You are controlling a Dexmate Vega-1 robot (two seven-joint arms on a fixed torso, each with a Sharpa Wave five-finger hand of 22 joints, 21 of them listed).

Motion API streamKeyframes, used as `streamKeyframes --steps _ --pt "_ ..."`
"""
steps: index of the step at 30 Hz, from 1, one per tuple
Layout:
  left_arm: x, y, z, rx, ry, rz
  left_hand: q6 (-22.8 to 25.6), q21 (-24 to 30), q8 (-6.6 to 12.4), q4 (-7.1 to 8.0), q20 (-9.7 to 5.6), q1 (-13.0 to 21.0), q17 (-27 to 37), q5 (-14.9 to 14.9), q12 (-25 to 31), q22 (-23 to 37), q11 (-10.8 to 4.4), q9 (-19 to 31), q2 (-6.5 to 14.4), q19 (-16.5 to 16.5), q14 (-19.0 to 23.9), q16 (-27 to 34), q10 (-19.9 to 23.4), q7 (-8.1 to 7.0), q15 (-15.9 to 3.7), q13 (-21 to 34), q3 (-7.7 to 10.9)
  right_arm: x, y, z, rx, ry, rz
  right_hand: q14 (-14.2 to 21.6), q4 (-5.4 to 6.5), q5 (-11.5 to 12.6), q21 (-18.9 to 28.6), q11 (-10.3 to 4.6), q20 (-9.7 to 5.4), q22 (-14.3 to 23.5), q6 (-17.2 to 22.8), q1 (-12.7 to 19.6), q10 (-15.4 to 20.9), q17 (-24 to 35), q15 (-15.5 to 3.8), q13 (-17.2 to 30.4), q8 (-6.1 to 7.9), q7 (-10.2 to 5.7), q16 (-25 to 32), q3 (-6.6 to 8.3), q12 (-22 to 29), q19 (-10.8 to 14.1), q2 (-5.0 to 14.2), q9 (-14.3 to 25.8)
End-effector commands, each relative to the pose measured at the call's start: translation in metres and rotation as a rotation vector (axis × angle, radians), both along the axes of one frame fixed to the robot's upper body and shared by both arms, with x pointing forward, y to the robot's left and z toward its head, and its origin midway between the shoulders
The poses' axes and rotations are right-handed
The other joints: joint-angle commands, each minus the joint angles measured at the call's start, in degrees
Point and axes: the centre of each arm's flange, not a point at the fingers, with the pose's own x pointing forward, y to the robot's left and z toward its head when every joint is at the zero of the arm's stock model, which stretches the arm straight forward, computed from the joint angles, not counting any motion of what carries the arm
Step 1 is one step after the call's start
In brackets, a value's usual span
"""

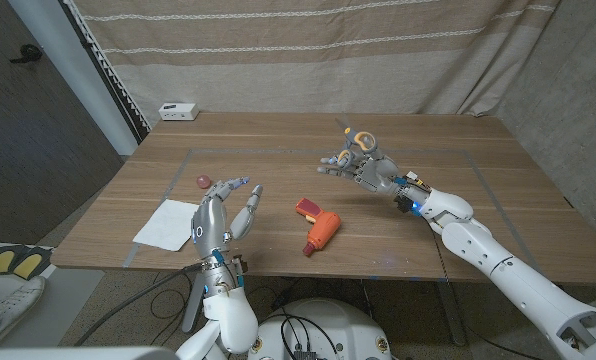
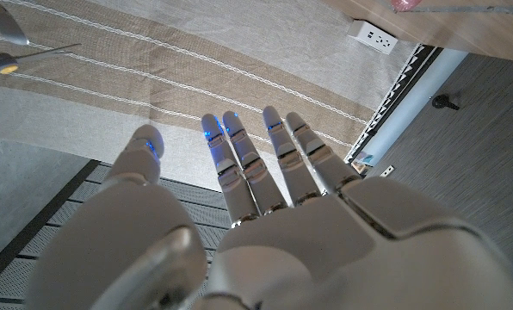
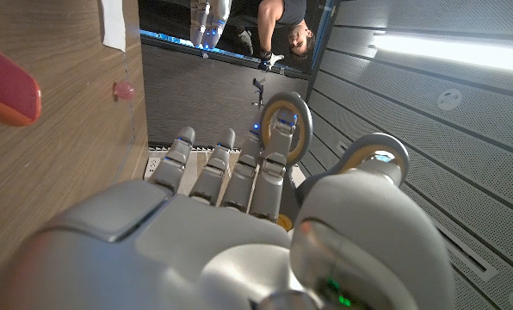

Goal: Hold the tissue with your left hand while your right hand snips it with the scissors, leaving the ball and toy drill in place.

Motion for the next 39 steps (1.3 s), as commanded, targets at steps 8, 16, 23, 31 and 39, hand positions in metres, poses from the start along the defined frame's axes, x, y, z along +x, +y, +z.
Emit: streamKeyframes --steps 8,16,23,31,39 --pt "-0.01 0.022 0.005 -0.03 -0.001 0.045 -0.4 -0.1 -0.53 0.01 -4.78 0.1 0.1 -0.1 -0.3 0.1 -0.1 0.2 -0.5 0.2 0.3 -0.3 0.4 0.79 -8.89 0.0 0.44 -0.01 0.012 0.0 -0.06 -0.023 0.043 0.4 -0.22 0.3 0.3 0.4 -0.04 0.0 0.7 0.3 0.7 -0.2 0.24 -0.7 -0.62 0.23 0.1 0.38 -0.6 0.3 0.25 0.0" --pt "-0.016 0.034 0.008 -0.043 0.023 0.06 -0.7 -0.2 -0.68 0.08 -4.58 -0.2 0.1 -0.1 -0.4 0.1 -0.1 0.2 -0.7 0.2 0.3 -0.3 0.2 1.08 -8.85 0.0 0.37 -0.014 0.012 -0.004 -0.07 -0.02 0.052 0.4 -0.26 0.3 0.3 0.63 0.03 0.0 0.7 0.3 0.4 -0.4 0.25 -1.2 -0.99 0.25 -0.1 0.43 -1.0 0.4 0.31 0.1" --pt "-0.031 0.049 0.006 -0.02 0.057 0.115 -2.2 -0.2 -1.17 0.23 -4.39 -0.7 0.2 -0.2 -0.7 0.1 -0.06 0.3 -0.9 0.1 0.2 -0.3 -0.4 1.63 -8.82 0.1 0.21 -0.016 0.011 -0.005 -0.079 -0.025 0.057 0.4 -0.29 0.3 0.3 0.56 0.0 0.0 0.8 0.4 0.4 -0.5 0.3 -1.5 -1.17 0.24 -0.1 0.46 -1.1 0.5 0.35 0.1" --pt "-0.034 0.054 -0.001 -0.025 0.1 0.123 -4.8 -0.2 -1.74 0.38 -4.13 -1.4 0.2 -0.2 -0.9 0.1 -0.13 0.4 -1.1 -0.2 -0.2 -0.4 -1.0 1.66 -8.79 0.1 -0.06 -0.019 0.012 -0.006 -0.081 -0.027 0.064 0.4 -0.33 0.4 0.2 0.54 -0.08 0.0 1.0 0.3 0.6 -0.7 0.36 -1.9 -1.44 0.24 -0.3 0.51 -1.3 0.6 0.42 0.1" --pt "-0.027 0.062 -0.005 -0.009 0.173 0.068 -11.6 -0.5 -1.81 0.29 -2.29 -2.3 0.2 0.3 -2.3 0.2 -0.05 0.6 -1.2 -1.9 -4.4 -1.0 -8.3 1.01 -8.56 0.2 -0.43 -0.024 0.014 -0.006 -0.098 -0.033 0.074 0.4 -0.32 0.3 0.2 0.63 -0.12 0.0 1.1 0.3 0.6 -0.9 0.4 -2.3 -1.68 0.17 -0.3 0.5 -1.5 0.6 0.44 0.1"
